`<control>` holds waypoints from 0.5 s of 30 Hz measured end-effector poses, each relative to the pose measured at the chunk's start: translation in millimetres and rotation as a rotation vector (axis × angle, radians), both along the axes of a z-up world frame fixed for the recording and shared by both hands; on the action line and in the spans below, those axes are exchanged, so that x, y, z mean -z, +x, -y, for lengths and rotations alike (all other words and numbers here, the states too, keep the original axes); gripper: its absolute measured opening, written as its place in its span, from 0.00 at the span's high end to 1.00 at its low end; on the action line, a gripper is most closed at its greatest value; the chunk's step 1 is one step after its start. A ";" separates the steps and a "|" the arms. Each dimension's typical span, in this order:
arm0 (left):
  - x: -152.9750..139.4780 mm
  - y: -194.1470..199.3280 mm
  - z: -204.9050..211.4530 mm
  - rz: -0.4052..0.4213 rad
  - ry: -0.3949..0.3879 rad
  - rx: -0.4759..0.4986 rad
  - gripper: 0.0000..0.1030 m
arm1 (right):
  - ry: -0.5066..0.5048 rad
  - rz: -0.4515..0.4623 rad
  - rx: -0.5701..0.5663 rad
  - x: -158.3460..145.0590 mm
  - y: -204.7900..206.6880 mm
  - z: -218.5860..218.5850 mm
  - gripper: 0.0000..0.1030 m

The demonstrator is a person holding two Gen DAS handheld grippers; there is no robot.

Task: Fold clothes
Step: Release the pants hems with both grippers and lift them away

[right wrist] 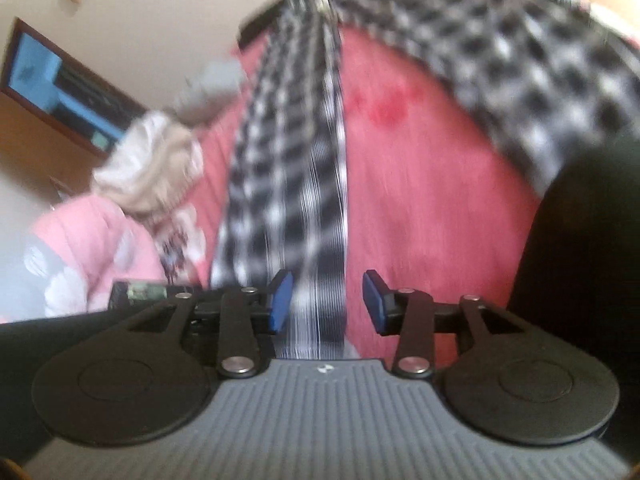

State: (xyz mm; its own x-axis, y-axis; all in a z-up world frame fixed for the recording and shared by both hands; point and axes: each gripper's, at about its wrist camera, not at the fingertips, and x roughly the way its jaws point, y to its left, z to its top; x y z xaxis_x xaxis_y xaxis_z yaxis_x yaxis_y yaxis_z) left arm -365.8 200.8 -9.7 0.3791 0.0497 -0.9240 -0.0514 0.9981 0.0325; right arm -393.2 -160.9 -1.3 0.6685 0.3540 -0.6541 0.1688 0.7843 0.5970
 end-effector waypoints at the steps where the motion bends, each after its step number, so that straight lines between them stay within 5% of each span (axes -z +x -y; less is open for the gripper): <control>1: -2.5 -0.6 2.2 0.015 0.008 -0.001 0.48 | -0.024 0.035 0.013 -5.6 -1.8 1.2 0.61; 6: -13.5 -0.3 8.3 0.091 0.010 0.001 0.46 | -0.210 0.221 0.036 -32.8 -5.6 0.0 0.61; 9: -22.0 0.6 12.6 0.140 0.016 0.016 0.36 | -0.348 0.312 0.023 -41.4 -2.8 -10.2 0.60; 15: -37.1 1.9 23.8 0.244 0.012 0.069 0.20 | -0.416 0.342 0.018 -31.9 1.3 -23.7 0.51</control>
State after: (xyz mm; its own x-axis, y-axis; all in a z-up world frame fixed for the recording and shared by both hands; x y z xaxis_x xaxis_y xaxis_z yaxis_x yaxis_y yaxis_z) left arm -363.9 177.0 27.4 0.5939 0.0264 -0.8041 0.0089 0.9992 0.0393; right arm -392.0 -137.3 30.6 0.8717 0.0977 -0.4802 0.0348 0.9651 0.2596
